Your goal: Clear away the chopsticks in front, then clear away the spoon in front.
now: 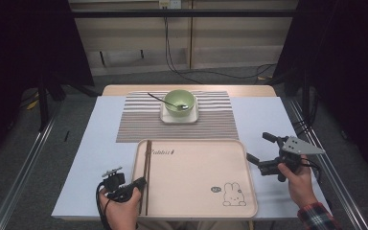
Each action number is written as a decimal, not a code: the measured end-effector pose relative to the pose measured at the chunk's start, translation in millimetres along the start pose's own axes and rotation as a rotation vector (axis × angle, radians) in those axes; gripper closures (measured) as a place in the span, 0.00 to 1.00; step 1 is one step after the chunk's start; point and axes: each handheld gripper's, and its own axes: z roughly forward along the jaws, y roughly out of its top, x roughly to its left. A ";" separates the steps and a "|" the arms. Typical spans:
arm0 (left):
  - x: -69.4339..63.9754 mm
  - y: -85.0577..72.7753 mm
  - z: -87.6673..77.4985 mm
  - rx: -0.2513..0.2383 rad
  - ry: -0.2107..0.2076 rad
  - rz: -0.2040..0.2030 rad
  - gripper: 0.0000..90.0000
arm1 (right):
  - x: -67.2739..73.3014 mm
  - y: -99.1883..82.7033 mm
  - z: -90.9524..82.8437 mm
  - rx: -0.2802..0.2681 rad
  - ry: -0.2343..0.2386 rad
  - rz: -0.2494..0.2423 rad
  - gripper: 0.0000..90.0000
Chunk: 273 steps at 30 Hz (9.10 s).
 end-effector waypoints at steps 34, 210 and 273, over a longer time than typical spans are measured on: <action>-10.8 33.8 2.4 -0.083 -0.060 0.062 0.64 | -0.3 0.0 0.4 0.002 -0.005 -0.005 0.00; -73.3 206.6 124.1 -0.512 -0.247 0.072 1.00 | -6.6 2.5 7.6 -0.013 0.022 0.011 0.00; -16.2 126.9 37.3 0.044 -0.401 0.209 1.00 | -2.4 0.4 9.2 -0.009 0.022 0.004 0.00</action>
